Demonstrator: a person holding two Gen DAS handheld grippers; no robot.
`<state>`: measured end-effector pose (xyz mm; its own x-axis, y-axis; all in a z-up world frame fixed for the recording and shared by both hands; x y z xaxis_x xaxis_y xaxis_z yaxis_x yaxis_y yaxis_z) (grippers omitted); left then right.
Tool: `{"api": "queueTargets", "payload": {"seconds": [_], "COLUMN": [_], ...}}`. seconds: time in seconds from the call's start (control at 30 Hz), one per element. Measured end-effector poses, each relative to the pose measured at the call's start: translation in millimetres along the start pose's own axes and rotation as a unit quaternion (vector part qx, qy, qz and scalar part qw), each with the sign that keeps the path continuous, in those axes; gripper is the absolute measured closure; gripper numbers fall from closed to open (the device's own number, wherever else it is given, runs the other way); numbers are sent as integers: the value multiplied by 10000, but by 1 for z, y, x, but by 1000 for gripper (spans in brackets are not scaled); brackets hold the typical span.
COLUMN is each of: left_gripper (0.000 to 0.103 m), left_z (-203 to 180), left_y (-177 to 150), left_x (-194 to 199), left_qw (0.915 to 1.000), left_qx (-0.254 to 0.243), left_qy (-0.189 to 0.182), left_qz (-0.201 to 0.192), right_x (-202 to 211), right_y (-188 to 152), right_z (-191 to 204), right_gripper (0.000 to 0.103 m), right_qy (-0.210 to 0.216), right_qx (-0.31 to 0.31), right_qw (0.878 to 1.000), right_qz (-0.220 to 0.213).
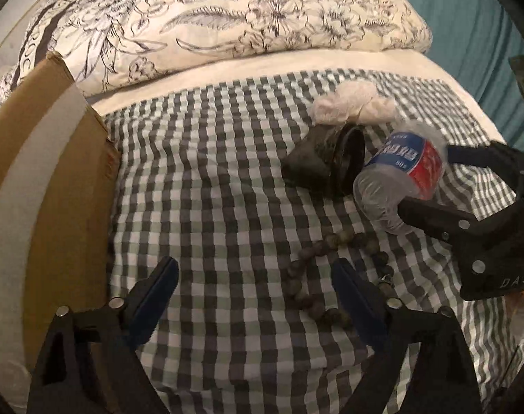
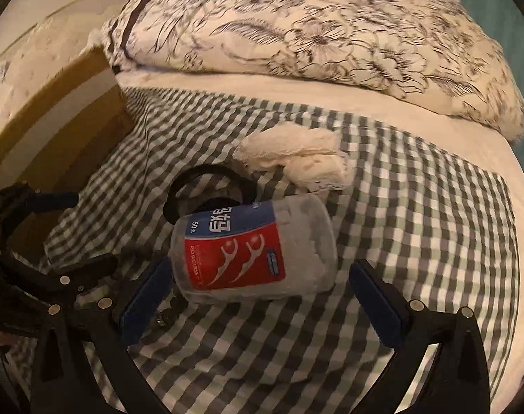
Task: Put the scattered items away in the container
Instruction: 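Grasp the black bead string with the left tool while the right tool grasps the water bottle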
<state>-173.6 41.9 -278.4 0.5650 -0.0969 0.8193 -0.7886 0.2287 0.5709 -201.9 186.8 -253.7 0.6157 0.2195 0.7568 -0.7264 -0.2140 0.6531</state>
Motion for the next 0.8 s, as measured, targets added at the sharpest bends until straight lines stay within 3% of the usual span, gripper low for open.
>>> {"api": "queueTargets", "payload": {"seconds": [0.13,0.23,0.4,0.5,0.57,0.63,0.8], "left_gripper": [20,27,40,60,82,91,92], "left_z": [-7,-13,-16,-20,-24,-28,-22], "left_y": [-5,-8,-10,-9,-9,-9,-8], "left_x": [-12,-18,-24,-22,-20,-18,-12], "left_qw": [9999,9997,9997,9996,9994,9992,9993], "left_qx": [-42,-84,-34,-101,-214,-307,-133], "left_qy": [3,15,-98,-168,-143,-137,-283], "left_qz": [147,208,234,217,209,201,221], "right_x": [-5,-1,2,8,14,21,40], "right_y": [-1,1,0,1,1,1,1], "right_z": [-1,-1,5,5,6,7,6], "right_gripper": [0,12,12,13,13,13,13], "right_qy": [18,15,-236,-288,-348,-419,-555], "right_qx": [-5,-26,125,102,113,126,67], "right_qw": [10000,9998,9995,9993,9991,9988,9979], "right_qz": [-52,-182,-157,-206,-224,-234,-341]}}
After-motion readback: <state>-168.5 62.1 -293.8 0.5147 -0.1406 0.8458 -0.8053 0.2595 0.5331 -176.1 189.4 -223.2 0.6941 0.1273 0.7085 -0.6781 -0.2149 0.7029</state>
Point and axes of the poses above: each gripper's, at about its wrist camera, not at the fingertips, and x roughly against the way its jaws point, z to its left, y to its top, the point moved 5 cm from there along -x, roughly the way its jaws point, and after that the axes turned 7 degrees about -z, right-handed, at the moved point
